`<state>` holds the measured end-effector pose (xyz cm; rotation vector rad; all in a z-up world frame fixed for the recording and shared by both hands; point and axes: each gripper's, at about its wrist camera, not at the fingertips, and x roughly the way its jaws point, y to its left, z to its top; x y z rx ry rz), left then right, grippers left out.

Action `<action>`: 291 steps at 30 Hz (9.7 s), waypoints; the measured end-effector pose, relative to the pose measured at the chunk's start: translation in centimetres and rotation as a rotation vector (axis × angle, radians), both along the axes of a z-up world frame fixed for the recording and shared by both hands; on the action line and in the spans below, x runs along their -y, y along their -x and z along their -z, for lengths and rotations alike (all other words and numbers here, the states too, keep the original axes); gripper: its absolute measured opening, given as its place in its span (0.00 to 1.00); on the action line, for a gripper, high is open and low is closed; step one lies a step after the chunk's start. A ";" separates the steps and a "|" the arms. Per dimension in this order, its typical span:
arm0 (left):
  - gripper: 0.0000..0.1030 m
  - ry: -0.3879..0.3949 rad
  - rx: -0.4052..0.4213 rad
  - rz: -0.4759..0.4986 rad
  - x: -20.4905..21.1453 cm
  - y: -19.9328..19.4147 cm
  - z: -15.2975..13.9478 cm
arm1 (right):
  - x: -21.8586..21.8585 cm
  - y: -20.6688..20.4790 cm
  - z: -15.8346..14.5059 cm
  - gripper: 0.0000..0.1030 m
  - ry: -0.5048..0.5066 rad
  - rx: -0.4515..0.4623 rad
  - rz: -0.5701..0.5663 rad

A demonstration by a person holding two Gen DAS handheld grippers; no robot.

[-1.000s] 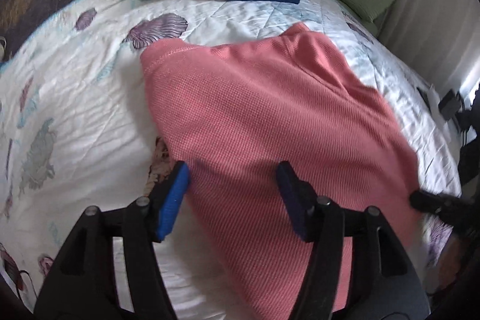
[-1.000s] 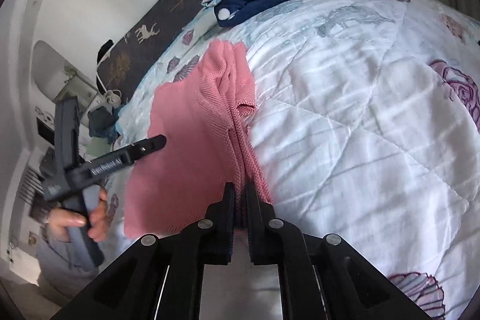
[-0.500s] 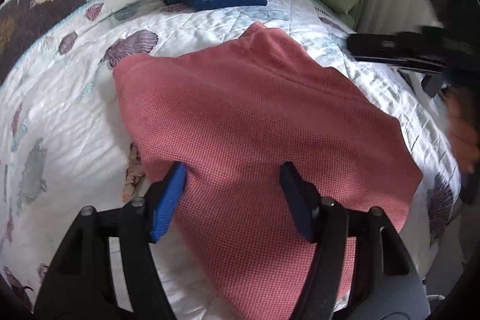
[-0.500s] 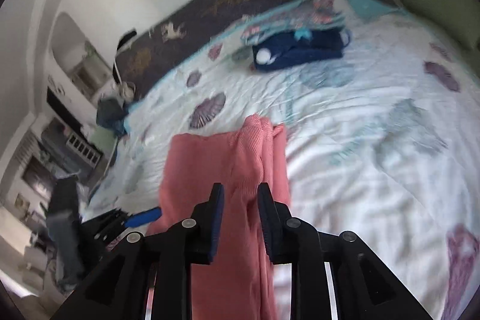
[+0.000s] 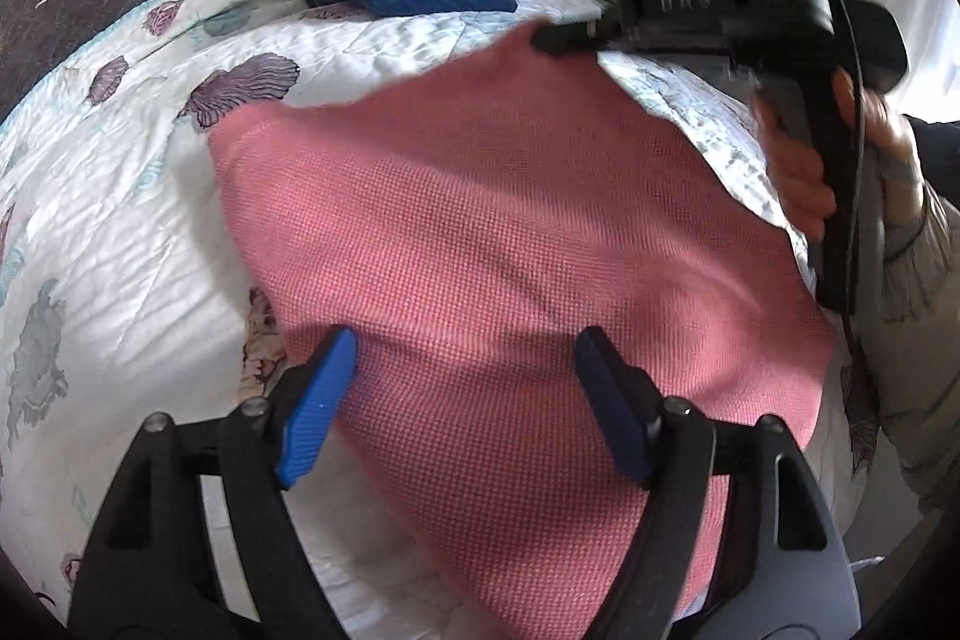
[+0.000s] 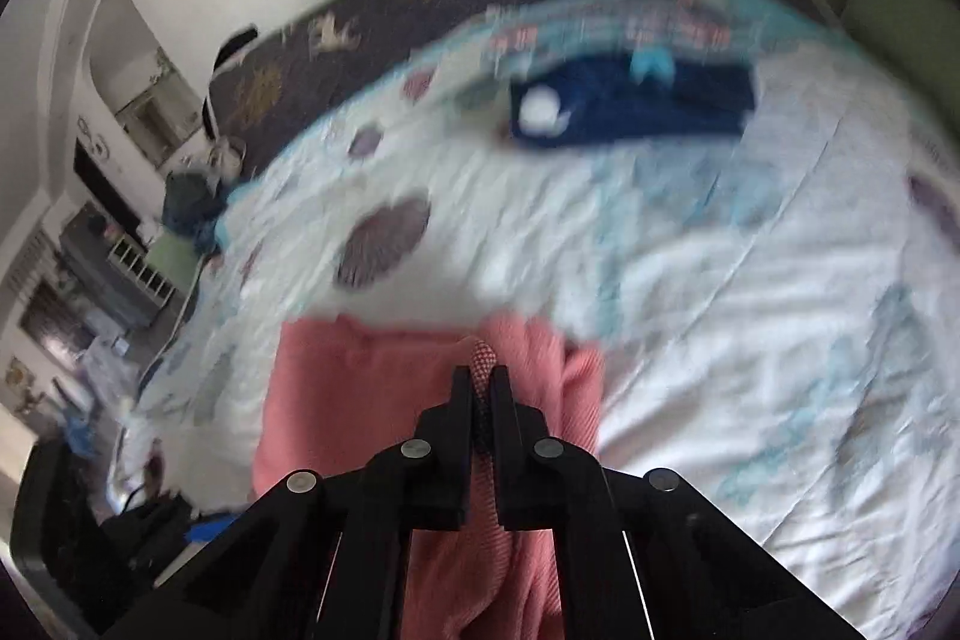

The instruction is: Fold small clothes

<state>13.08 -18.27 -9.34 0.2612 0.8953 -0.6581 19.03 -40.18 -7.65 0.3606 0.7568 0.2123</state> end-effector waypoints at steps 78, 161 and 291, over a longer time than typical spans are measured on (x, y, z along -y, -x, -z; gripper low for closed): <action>0.35 0.099 -0.119 -0.128 -0.2 -4.4 -3.3 | -3.4 3.2 -1.2 0.20 -0.029 -0.094 -0.096; 0.15 0.310 0.335 0.032 -2.1 0.7 -16.5 | -3.4 10.2 -12.3 0.18 0.232 0.301 -0.114; 0.90 0.118 0.317 -0.276 -2.0 14.6 -19.0 | -8.4 30.0 -17.4 0.86 0.384 0.271 0.410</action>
